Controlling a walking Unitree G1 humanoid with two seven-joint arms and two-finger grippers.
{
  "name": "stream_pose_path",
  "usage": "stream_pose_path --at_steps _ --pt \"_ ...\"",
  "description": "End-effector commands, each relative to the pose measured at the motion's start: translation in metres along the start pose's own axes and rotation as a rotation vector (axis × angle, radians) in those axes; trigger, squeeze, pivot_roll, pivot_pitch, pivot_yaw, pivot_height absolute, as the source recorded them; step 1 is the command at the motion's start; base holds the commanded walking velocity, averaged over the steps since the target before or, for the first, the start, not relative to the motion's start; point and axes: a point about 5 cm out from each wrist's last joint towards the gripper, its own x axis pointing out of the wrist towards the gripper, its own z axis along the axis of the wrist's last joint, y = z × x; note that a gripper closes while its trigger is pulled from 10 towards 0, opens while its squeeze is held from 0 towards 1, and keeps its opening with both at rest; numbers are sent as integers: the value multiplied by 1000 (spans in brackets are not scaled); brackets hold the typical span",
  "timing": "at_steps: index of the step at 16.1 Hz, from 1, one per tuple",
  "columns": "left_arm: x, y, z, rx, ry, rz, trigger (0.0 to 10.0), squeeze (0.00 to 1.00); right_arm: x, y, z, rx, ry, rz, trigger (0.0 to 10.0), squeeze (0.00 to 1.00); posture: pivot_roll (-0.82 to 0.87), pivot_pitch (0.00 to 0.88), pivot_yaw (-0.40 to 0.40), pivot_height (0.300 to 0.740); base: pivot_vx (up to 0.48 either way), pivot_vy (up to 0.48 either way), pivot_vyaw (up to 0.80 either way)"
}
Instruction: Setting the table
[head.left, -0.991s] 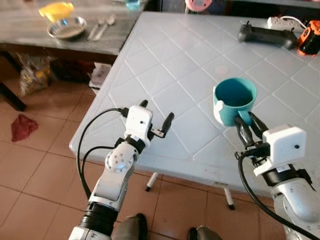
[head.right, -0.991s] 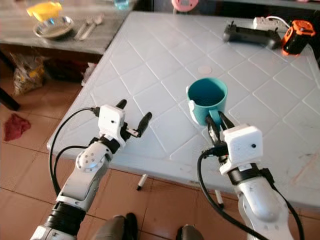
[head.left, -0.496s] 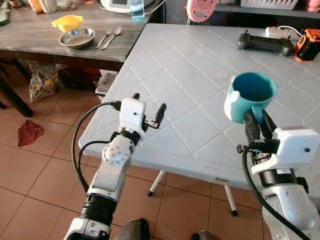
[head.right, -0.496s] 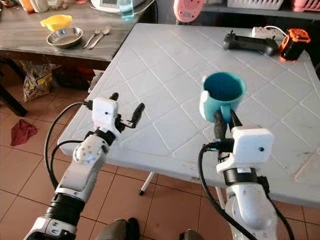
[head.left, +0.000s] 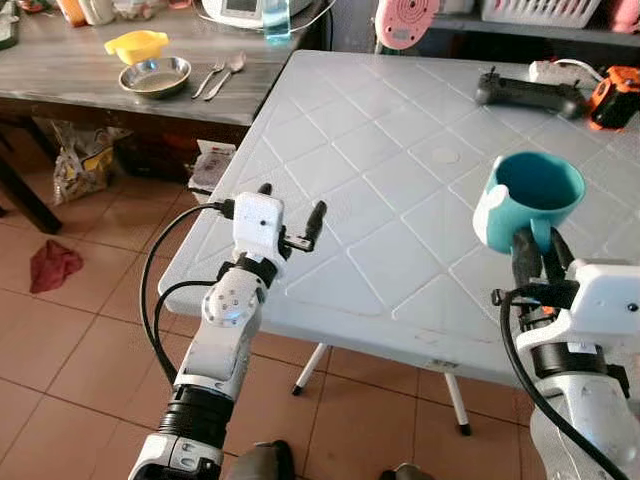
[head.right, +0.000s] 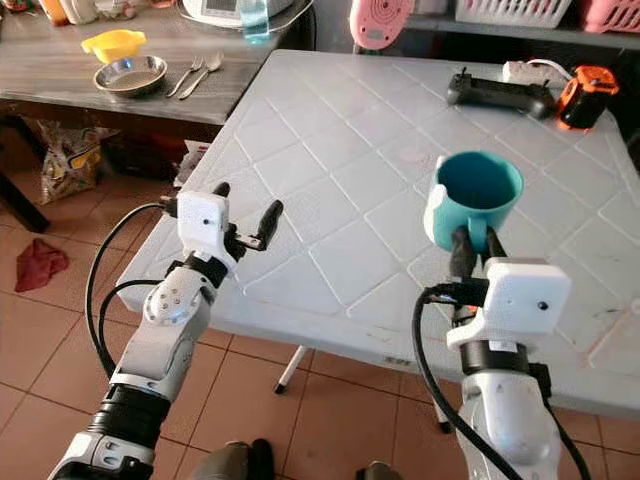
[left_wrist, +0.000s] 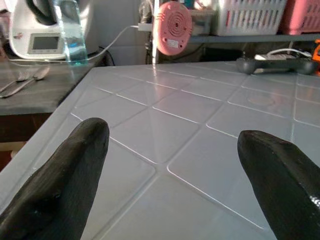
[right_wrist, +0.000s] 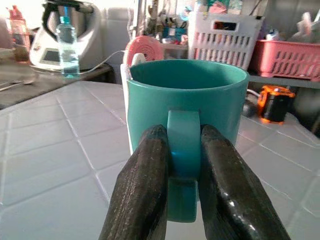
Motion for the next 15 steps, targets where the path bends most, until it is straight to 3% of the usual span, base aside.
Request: stream_pose_path --at_steps 1,7,12,15 --pt "3 2 1 -1 1 22 10000 0 -2 -4 6 -16 -35 -16 10000 0 -35 111 6 714 0 0 0" --pt "3 -2 -5 -35 20 16 10000 0 10 -10 5 -47 -50 -11 10000 0 -42 74 3 714 0 0 0" --pt "5 -2 -6 -22 43 -15 10000 0 7 -7 0 -19 -30 -33 10000 0 -41 94 27 714 0 0 0" --pt "4 -5 -8 -23 52 -33 10000 0 4 -5 -2 -12 -18 -42 10000 0 -50 113 41 714 0 0 -781"
